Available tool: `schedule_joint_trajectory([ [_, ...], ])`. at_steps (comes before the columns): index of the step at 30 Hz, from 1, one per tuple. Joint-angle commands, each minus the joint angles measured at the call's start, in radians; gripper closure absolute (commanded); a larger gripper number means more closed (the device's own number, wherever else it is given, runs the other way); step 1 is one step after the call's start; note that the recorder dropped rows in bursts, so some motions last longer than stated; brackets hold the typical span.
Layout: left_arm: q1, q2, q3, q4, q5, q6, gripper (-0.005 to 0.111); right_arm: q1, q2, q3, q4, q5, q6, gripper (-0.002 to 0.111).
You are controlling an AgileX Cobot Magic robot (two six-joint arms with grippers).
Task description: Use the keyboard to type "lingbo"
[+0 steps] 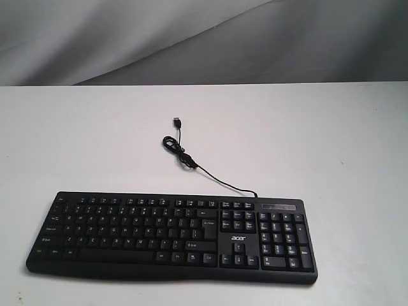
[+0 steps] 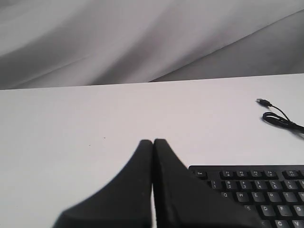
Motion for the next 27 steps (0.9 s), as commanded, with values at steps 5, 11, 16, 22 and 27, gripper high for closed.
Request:
schedule_joint_trajectory([
  [5, 0.001, -0.004, 0.005, -0.004, -0.007, -0.002, 0.106, -0.007, -0.003, 0.003, -0.013, -0.002, -0.002, 0.108],
  [11, 0.001, -0.004, 0.005, -0.004, -0.007, -0.002, 0.106, -0.007, -0.003, 0.003, -0.094, -0.002, -0.012, 0.108],
  [16, 0.001, -0.004, 0.005, -0.004, -0.007, -0.002, 0.106, -0.007, -0.003, 0.003, -0.096, -0.002, -0.012, 0.108],
  [22, 0.001, -0.004, 0.005, -0.004, -0.007, -0.002, 0.106, -0.007, -0.003, 0.003, -0.096, -0.002, -0.012, 0.108],
  [27, 0.001, -0.004, 0.005, -0.004, -0.007, -0.002, 0.106, -0.007, -0.003, 0.003, -0.189, -0.172, -0.032, 0.108],
])
